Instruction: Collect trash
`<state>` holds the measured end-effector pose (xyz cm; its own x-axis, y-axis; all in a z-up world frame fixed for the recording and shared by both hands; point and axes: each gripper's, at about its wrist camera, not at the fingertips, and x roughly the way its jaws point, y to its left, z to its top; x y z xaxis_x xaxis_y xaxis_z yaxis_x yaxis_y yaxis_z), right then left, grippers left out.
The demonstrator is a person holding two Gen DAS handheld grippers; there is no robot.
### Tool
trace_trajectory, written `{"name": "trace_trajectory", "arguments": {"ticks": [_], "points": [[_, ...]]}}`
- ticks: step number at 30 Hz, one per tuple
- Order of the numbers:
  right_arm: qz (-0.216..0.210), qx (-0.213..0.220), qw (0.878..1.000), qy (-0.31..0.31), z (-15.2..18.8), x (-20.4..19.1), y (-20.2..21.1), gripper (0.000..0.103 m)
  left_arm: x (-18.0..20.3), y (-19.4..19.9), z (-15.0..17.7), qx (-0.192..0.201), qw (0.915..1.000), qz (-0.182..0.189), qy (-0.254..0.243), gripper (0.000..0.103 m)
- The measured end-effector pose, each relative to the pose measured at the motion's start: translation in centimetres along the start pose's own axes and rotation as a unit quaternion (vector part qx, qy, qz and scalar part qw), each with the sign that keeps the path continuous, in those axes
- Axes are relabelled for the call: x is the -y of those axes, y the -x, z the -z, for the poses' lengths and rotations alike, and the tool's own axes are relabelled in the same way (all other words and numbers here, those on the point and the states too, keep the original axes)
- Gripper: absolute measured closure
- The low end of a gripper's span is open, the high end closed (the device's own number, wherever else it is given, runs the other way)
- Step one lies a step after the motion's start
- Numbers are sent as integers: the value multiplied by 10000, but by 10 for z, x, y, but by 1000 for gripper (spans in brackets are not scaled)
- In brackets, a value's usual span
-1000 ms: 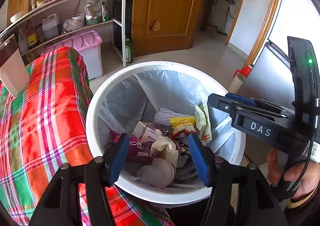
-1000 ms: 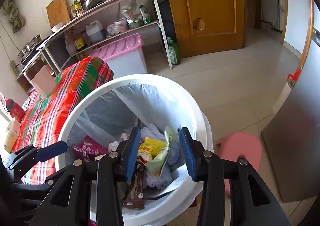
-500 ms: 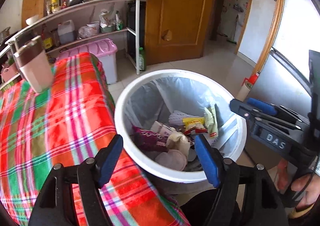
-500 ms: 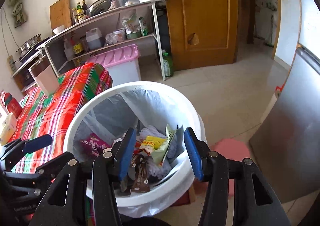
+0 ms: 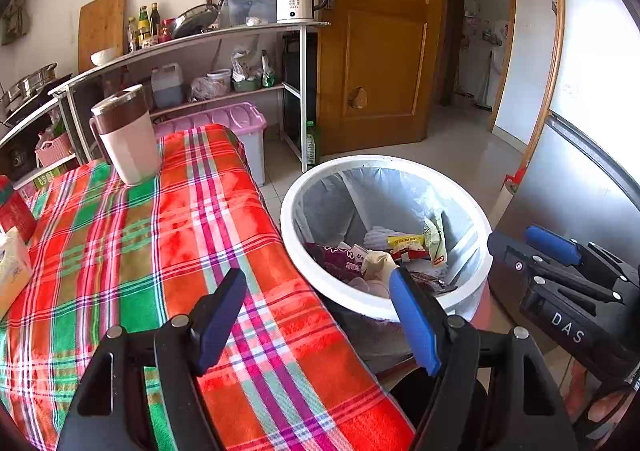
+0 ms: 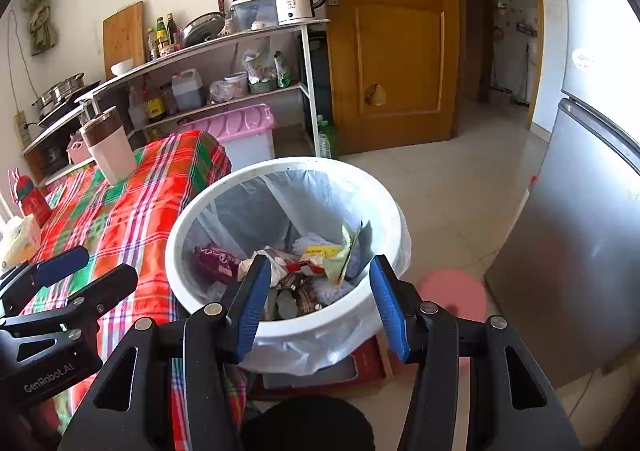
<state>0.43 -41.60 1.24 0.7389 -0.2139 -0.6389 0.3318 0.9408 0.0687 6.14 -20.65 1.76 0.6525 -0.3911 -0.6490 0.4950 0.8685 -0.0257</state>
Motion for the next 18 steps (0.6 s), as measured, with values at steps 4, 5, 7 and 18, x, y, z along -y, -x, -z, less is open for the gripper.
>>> {"name": "trace_trajectory", "arguments": {"ticks": [4, 5, 7, 18], "points": [[9, 148, 9999, -84, 9, -4, 14, 51, 3, 12, 7, 117, 9998, -126, -49, 27], [21, 171, 9998, -108, 11, -4, 16, 51, 4, 15, 8, 172, 9997, -158, -69, 27], [30, 209, 9997, -122, 13, -5, 20, 51, 6, 21, 10, 246, 9996, -145, -53, 27], [53, 351, 9993, -142, 29, -9, 40, 51, 12, 42, 19, 506, 9980, -367, -35, 27]]}}
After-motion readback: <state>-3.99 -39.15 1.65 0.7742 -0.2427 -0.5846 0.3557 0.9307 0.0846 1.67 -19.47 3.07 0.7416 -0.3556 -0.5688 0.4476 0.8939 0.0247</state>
